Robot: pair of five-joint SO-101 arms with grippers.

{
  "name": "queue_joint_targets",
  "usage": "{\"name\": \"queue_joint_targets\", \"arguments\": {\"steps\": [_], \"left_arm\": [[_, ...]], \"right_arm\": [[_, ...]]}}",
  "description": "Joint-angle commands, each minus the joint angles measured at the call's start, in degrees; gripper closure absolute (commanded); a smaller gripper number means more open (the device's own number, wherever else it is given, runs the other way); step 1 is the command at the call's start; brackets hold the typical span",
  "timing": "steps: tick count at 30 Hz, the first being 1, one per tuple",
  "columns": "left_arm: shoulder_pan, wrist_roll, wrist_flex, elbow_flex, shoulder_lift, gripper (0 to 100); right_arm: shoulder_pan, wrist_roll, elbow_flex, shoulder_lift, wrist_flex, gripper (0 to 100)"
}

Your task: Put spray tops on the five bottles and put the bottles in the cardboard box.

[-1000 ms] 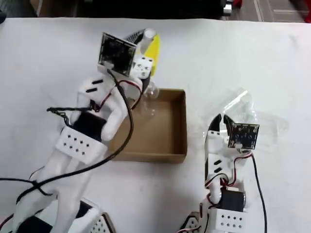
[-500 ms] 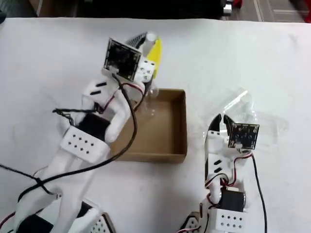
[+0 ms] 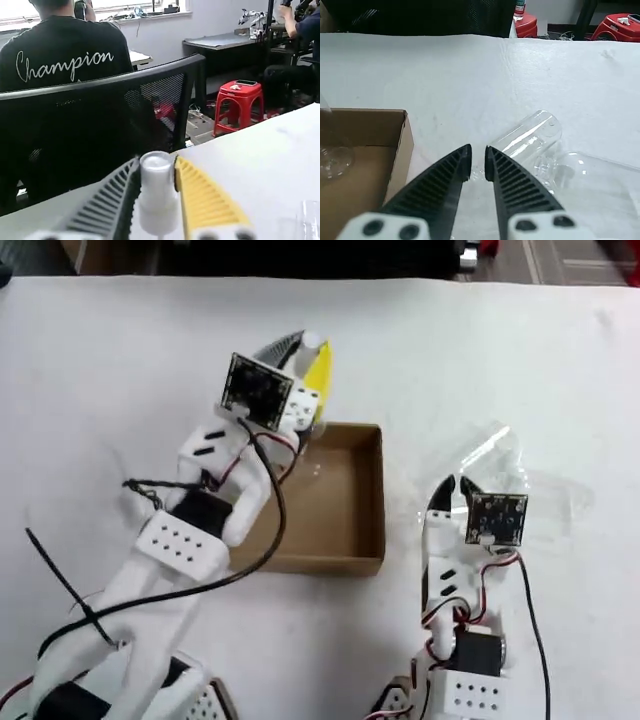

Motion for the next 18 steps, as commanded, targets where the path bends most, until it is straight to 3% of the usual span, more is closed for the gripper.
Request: {"name": "queue_joint_targets", "arguments": {"steps": [1, 9, 18], "left_arm": [[0.7, -0.4, 3.0, -1.3, -0.3, 87], [0.7, -0.4, 9.7, -5.4, -0.2, 86], [0.0, -0.5, 10.0, -7.5, -2.5, 87]], "right_arm": [[-0.9, 1.2, 0.5, -0.4, -1.0, 95.9], [-0.9, 1.2, 0.5, -0.4, -1.0, 95.9], [-0.9, 1.3, 0.5, -0.4, -1.0, 95.9]]}}
